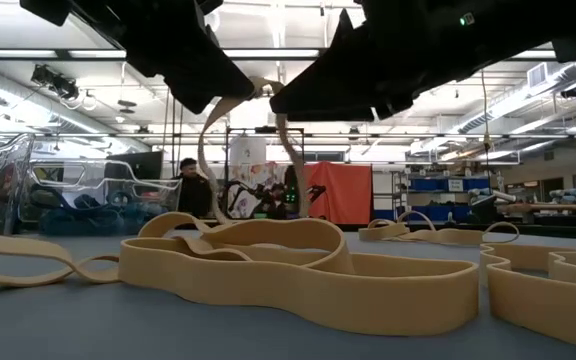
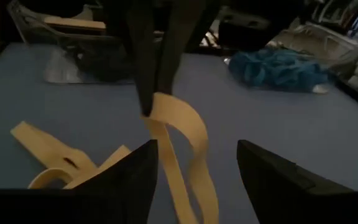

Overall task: Sort rubber bands into baskets
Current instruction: Put the yellow rubber band into the bottom right transparent bin

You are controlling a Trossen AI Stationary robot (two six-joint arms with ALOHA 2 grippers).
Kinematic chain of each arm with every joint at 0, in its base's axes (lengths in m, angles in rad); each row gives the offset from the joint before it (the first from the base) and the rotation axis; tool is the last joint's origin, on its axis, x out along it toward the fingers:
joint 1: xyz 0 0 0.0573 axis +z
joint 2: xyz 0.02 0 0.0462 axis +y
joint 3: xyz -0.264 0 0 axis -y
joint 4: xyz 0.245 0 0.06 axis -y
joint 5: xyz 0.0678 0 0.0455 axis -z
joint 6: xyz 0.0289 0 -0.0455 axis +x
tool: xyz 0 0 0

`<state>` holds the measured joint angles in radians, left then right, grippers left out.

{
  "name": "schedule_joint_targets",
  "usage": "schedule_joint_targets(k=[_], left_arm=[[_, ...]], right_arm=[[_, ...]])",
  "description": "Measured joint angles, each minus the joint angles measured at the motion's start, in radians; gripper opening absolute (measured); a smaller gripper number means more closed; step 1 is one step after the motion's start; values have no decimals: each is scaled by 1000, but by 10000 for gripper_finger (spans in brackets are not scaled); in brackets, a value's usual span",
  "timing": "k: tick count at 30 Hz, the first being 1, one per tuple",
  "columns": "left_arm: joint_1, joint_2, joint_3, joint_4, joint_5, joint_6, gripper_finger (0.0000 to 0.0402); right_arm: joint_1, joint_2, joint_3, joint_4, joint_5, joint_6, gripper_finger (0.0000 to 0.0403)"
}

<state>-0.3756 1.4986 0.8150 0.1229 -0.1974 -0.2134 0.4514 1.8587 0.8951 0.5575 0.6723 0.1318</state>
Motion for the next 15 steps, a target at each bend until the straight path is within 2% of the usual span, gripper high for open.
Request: schedule_joint_targets(k=[2,5,9,13,15], left_arm=[[0,0,0,0,0,0,4],[0,0,0,12,-3,0,4],[-1,0,0,46,2,0,4],[-11,0,0,55,5,0,4],[-17,0,0,61,5,0,4]], right_arm=[[-6,0,0,7,-15,-19,218],[-21,0,0,10,-92,-19,184],[-30,0,0,10,-116,4,114],[-30,0,0,10,-115,8,28],[-30,-1,0,10,-107,20,13]])
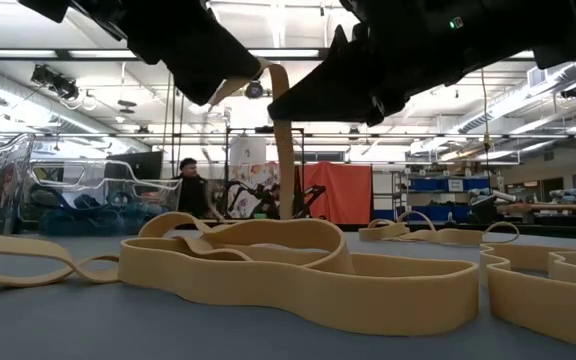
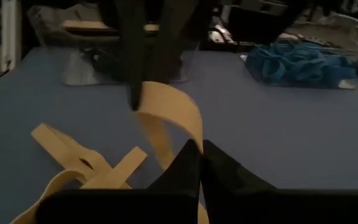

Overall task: Sort rubber bands into baskets
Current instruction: Put the yellow rubber band into the bottom right transparent bin

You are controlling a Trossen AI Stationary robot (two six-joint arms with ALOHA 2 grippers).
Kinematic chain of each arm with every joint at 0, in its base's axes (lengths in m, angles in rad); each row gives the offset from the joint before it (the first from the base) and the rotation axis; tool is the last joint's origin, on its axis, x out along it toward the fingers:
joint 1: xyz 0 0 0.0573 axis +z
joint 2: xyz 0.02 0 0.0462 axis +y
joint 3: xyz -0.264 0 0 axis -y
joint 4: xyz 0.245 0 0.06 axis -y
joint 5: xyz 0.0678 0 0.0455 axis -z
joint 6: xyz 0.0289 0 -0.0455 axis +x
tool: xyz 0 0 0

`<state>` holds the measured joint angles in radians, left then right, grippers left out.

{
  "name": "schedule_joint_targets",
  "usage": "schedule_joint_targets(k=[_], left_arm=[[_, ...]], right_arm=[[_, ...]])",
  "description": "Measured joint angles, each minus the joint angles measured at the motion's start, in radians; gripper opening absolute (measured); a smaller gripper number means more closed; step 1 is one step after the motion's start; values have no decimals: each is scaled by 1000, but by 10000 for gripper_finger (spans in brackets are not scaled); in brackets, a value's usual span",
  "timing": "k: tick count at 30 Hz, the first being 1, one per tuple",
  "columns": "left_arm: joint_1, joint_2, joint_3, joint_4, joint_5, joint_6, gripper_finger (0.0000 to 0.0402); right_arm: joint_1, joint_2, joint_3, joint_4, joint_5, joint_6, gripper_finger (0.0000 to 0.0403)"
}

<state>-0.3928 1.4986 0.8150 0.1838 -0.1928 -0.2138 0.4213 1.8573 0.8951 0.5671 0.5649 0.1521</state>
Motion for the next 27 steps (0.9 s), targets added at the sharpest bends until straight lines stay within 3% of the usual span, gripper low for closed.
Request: schedule_joint_targets(k=[7,14,22,27], left_arm=[[-14,0,0,-12,-54,0,7],[-17,0,-2,-81,-64,-8,43],[-52,0,-97,20,-53,5,69],[-66,0,-157,85,-43,56,69]], right_arm=[[10,-38,0,-92,100,61,8],[79,-248,0,-372,232,96,7],[234,-545,0,-855,205,372,7],[394,-697,0,-1020,185,563,18]])
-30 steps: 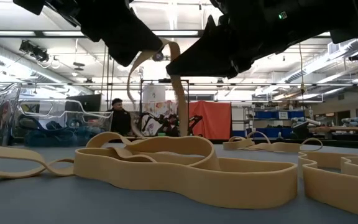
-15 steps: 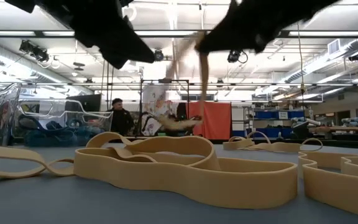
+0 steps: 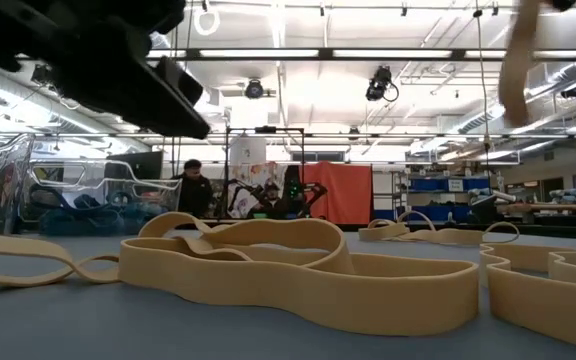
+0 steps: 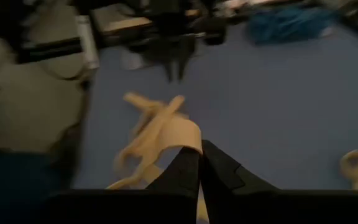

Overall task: Sort rubber bands into baskets
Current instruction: Put the yellow rubber band into the bottom right transparent bin

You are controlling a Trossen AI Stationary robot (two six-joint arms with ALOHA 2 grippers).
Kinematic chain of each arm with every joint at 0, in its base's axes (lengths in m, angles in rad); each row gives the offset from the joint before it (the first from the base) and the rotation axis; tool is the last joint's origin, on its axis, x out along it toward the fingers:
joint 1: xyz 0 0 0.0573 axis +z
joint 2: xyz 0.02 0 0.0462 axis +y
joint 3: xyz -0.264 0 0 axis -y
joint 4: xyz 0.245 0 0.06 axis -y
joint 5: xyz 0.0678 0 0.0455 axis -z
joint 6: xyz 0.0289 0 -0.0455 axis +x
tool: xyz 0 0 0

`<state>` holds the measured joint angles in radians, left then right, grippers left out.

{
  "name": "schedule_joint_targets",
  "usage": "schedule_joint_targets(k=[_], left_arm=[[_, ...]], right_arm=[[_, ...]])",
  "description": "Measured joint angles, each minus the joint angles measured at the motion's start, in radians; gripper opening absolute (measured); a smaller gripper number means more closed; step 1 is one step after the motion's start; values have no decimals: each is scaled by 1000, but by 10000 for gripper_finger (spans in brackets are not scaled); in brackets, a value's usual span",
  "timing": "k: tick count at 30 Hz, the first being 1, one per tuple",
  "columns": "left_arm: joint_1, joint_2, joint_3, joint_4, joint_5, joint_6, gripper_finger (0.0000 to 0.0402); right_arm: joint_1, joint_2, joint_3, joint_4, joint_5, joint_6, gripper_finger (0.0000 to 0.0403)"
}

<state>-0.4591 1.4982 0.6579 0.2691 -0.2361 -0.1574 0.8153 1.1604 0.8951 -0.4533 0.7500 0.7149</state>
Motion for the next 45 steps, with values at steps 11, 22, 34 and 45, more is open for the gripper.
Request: schedule_joint_targets(k=[11,22,34,45], left_arm=[[-19,0,-8,-10,152,26,69],[-19,0,-8,-17,143,25,69],[-21,0,-8,-202,129,-102,71],[-21,34,-7,-131,88,-73,129]], right_arm=[[369,56,0,-220,6,453,11],[462,97,0,-605,-93,1030,11],[443,201,0,-798,-612,1439,11],[443,194,0,-651,-406,1359,36]])
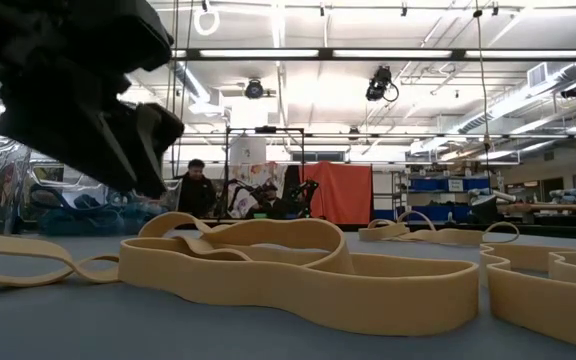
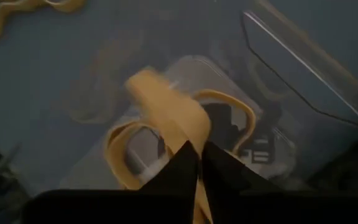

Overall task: Sort rubber bands into baskets
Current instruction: Put the yellow rubber band into the bottom right transparent bin

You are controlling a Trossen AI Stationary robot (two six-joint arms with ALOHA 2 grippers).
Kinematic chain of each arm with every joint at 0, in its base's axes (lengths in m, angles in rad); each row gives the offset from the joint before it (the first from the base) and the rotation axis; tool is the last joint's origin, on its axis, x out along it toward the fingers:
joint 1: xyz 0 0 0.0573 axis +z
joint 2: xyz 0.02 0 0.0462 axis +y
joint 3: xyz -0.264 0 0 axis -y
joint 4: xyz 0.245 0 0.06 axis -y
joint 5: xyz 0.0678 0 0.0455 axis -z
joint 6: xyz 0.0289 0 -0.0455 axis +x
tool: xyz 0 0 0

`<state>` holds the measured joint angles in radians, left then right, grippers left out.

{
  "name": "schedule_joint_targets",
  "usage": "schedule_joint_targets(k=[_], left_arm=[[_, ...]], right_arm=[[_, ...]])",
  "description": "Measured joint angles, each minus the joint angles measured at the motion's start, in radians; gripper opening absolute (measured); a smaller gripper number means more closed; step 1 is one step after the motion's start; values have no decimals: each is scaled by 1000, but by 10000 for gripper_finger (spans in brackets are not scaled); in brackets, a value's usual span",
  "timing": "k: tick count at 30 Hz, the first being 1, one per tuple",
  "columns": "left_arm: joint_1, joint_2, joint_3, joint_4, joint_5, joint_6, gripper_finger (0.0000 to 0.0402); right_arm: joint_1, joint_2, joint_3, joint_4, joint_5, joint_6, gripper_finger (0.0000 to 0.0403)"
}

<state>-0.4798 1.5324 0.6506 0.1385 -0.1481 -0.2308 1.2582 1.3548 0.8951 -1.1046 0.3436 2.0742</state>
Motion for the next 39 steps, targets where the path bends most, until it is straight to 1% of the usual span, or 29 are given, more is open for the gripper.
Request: schedule_joint_targets(k=[3,6,12,16,24,27,29,31,34,39], left_arm=[[0,44,0,29,-19,30,150],[3,74,2,27,-54,42,162],[30,81,2,32,-77,38,157],[41,81,2,29,-80,37,124],[40,81,2,31,8,41,12],[41,81,2,31,4,45,7],[40,81,2,31,-28,57,5],[40,81,2,35,-71,72,3],[43,81,2,65,-118,105,3],[43,81,2,158,-135,137,2]], right_arm=[[0,0,0,17,30,-22,52],[0,0,0,11,40,-24,72],[0,-7,0,-33,60,-6,106],[0,-14,0,-29,123,-26,111],[0,-14,0,21,200,-63,108],[-2,-15,0,33,235,-92,107],[-4,-17,0,44,262,-120,106],[-4,-22,0,62,301,-150,105],[-5,-37,0,98,392,-217,106],[-34,-51,0,164,612,-380,105]])
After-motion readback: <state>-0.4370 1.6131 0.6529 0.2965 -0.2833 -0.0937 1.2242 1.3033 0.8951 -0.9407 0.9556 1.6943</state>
